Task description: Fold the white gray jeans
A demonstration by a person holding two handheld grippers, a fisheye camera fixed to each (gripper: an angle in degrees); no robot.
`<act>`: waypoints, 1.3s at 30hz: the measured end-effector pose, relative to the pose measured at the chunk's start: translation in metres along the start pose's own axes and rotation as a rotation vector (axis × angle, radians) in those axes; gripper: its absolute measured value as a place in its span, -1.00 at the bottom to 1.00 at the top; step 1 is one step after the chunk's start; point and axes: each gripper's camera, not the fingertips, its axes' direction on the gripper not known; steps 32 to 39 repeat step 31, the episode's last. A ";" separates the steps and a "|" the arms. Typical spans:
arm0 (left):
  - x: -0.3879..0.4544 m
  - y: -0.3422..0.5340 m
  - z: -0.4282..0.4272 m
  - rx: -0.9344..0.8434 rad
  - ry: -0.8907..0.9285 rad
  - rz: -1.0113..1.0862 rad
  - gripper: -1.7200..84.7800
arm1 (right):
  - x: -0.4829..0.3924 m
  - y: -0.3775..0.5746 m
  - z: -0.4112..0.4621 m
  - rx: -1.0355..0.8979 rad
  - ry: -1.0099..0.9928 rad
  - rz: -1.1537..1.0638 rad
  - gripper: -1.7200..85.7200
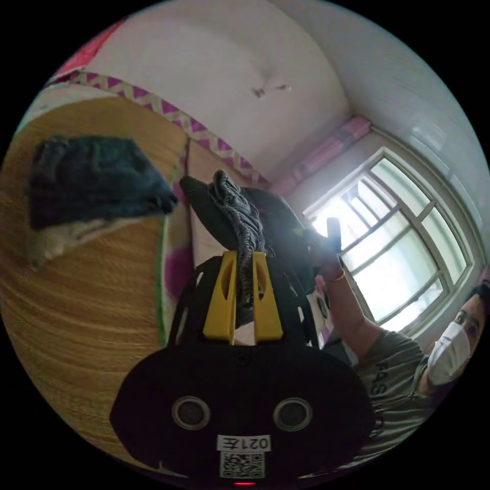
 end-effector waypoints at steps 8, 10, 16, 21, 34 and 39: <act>-0.097 -0.103 -0.064 0.208 -0.300 -0.255 -0.82 | -0.051 -0.181 0.143 0.075 0.213 -0.043 -0.77; -0.128 -0.102 -0.057 0.138 -0.435 -0.454 -0.86 | -0.053 -0.182 0.168 0.053 0.309 -0.063 -0.76; -0.112 -0.042 -0.059 0.241 -0.404 -0.358 -0.98 | -0.029 -0.095 0.188 -0.075 0.360 -0.182 -0.79; -0.050 0.007 -0.026 0.195 -0.281 -0.112 -0.98 | 0.000 0.020 0.156 -0.154 0.410 -0.187 -0.82; 0.105 0.095 0.140 0.008 -0.106 0.277 -0.98 | 0.027 0.200 0.004 0.039 0.601 -0.046 -0.80; 0.105 0.095 0.140 0.008 -0.106 0.277 -0.98 | 0.027 0.200 0.004 0.039 0.601 -0.046 -0.80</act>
